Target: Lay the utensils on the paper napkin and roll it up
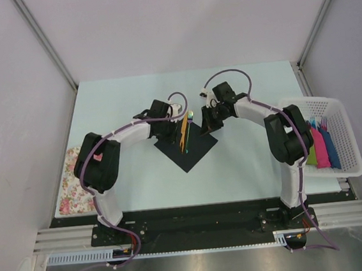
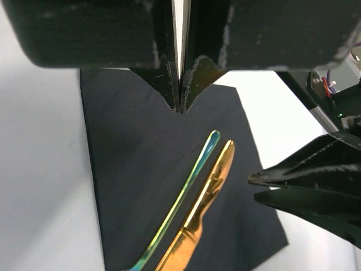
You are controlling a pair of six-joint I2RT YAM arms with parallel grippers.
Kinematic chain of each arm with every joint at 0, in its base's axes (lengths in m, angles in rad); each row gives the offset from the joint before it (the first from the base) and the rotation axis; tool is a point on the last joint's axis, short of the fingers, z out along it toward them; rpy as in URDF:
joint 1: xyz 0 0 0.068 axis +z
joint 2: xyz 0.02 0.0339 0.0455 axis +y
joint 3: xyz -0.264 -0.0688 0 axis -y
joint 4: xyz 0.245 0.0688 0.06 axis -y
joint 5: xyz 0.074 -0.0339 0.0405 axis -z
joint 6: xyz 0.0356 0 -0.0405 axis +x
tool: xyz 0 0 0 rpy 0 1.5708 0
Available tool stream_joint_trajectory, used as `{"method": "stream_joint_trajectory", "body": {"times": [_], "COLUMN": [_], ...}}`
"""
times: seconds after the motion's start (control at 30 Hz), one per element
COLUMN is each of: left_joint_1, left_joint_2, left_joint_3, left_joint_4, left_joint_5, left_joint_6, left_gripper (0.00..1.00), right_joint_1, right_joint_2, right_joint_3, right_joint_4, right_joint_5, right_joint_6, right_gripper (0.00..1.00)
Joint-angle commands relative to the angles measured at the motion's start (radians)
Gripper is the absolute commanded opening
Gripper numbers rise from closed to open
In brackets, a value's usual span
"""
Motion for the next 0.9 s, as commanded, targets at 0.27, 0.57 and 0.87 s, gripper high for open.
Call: {"method": "stream_joint_trajectory", "body": {"times": [0.27, 0.57, 0.87], "left_joint_1": [-0.025, -0.031, -0.039], "left_joint_2": [0.101, 0.139, 0.148], "left_joint_3": [0.123, 0.123, 0.114], "left_joint_4": [-0.034, -0.059, -0.065], "left_joint_5": [-0.078, -0.111, -0.101], "left_joint_6": [-0.168, -0.165, -0.151], "left_gripper": [0.24, 0.23, 0.33], "right_joint_1": [0.002, -0.001, -0.003], "right_joint_2": [0.072, 0.077, 0.082], "right_joint_3": [0.007, 0.011, 0.014], "right_joint_4": [0.011, 0.01, 0.005], "right_joint_5": [0.057, 0.08, 0.097], "right_joint_6": [0.002, -0.002, -0.007], "right_gripper": [0.05, 0.04, 0.05]}}
